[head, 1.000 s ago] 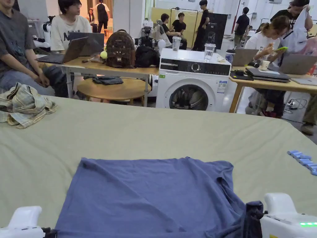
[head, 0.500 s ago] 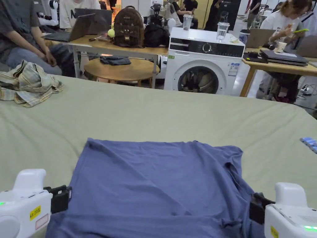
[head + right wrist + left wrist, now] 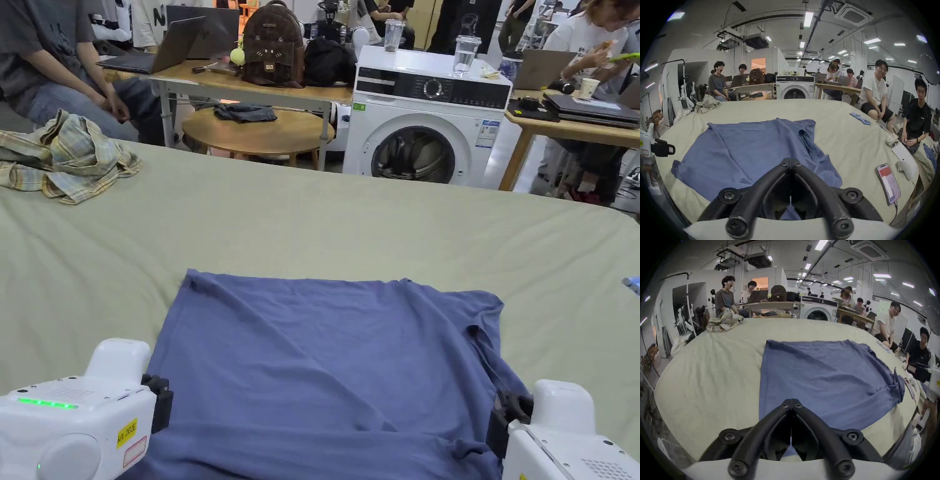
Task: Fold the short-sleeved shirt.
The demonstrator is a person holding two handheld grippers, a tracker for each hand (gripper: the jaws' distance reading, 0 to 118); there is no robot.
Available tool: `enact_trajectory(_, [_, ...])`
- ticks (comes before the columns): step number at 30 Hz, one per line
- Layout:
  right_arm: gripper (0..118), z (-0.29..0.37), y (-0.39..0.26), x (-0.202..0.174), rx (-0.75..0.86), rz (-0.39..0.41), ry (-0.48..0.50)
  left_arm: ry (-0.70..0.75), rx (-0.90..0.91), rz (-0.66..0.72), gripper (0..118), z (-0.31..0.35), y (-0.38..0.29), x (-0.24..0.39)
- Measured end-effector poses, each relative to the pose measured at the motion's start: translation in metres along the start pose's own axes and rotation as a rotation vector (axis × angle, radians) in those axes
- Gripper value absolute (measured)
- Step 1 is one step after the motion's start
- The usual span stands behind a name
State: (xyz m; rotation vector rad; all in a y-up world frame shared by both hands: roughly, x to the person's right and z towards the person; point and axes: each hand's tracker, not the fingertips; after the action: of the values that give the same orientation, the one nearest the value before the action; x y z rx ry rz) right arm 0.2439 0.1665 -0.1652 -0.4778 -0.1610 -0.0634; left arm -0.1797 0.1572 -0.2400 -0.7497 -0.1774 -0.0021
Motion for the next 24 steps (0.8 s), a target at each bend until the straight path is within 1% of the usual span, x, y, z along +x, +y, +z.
enact_trajectory(4, [0, -0.005, -0.004, 0.001, -0.024, 0.007, -0.009, -0.016, -0.113, 0.069, 0, 0.004, -0.001, -0.029])
enact_trajectory(6, [0, -0.009, -0.006, 0.004, -0.036, -0.003, -0.007, -0.004, -0.147, 0.112, 0, 0.007, -0.001, -0.042])
enact_trajectory(8, [0, -0.011, -0.006, 0.004, -0.049, -0.012, -0.002, -0.023, -0.228, 0.148, 1, 0.003, 0.001, -0.053])
enact_trajectory(10, [0, -0.014, -0.008, 0.004, -0.061, -0.012, -0.005, -0.021, -0.252, 0.187, 54, -0.004, -0.003, -0.062])
enact_trajectory(11, [0, -0.014, -0.008, 0.003, -0.066, -0.010, -0.003, 0.010, -0.278, 0.198, 72, -0.010, -0.006, -0.063])
enact_trajectory(12, [0, -0.014, -0.009, 0.003, -0.072, -0.006, -0.003, 0.040, -0.287, 0.205, 77, -0.016, -0.009, -0.064])
enact_trajectory(15, [0, -0.014, -0.012, 0.004, -0.090, -0.002, -0.008, 0.034, -0.369, 0.211, 77, -0.043, -0.024, -0.059])
enact_trajectory(16, [0, -0.014, -0.012, 0.005, -0.098, -0.003, -0.012, 0.062, -0.400, 0.185, 77, -0.051, -0.029, -0.054])
enact_trajectory(17, [0, -0.013, -0.012, 0.007, -0.106, -0.004, -0.019, 0.092, -0.364, 0.141, 77, -0.050, -0.029, -0.048])
enact_trajectory(18, [0, -0.011, -0.013, 0.010, -0.120, -0.003, -0.027, 0.115, -0.343, 0.127, 77, -0.045, -0.028, -0.042])
enact_trajectory(19, [0, -0.009, -0.013, 0.014, -0.132, -0.002, -0.033, 0.141, -0.353, 0.125, 77, -0.044, -0.026, -0.036])
enact_trajectory(20, [0, -0.009, -0.012, 0.018, -0.152, 0.003, -0.047, 0.142, -0.347, 0.087, 76, -0.043, -0.025, -0.031])
enact_trajectory(22, [0, -0.009, -0.011, 0.028, -0.184, 0.002, -0.075, 0.114, -0.346, -0.008, 57, -0.043, -0.023, -0.022])
enact_trajectory(23, [0, -0.009, -0.011, 0.033, -0.198, 0.001, -0.075, 0.103, -0.345, -0.020, 45, -0.039, -0.022, -0.020])
enact_trajectory(24, [0, -0.009, -0.010, 0.039, -0.215, 0.000, -0.076, 0.087, -0.344, -0.006, 25, -0.038, -0.020, -0.020])
